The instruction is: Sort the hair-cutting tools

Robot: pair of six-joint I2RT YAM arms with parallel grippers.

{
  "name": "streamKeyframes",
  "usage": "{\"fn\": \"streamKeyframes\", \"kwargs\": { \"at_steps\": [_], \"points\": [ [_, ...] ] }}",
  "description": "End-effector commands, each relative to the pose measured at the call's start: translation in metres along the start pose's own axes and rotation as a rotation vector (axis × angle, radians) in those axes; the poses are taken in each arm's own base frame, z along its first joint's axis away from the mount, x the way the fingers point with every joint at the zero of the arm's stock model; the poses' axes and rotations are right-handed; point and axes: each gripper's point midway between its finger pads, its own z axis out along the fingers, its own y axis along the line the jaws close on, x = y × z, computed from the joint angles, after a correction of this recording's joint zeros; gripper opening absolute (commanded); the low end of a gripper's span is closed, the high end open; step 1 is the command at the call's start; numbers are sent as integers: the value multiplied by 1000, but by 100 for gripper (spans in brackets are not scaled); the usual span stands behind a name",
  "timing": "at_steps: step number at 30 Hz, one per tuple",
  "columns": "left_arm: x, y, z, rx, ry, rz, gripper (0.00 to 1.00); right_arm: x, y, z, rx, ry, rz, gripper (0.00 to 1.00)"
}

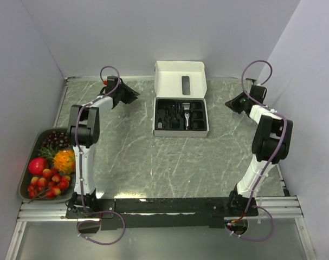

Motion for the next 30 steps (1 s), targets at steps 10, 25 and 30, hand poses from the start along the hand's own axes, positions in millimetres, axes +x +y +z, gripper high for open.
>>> {"fn": "streamKeyframes", "kwargs": {
  "at_steps": [10,25,30],
  "points": [
    [-11,-50,64,492,145,-75,16,-23,66,67,-381,26,24,0],
    [38,-66,81,495,264,-81,15,35,113,109,-491,195,-43,2],
    [66,-67,78,486,322,-71,14,65,124,114,-495,263,-70,4]
  ]
}}
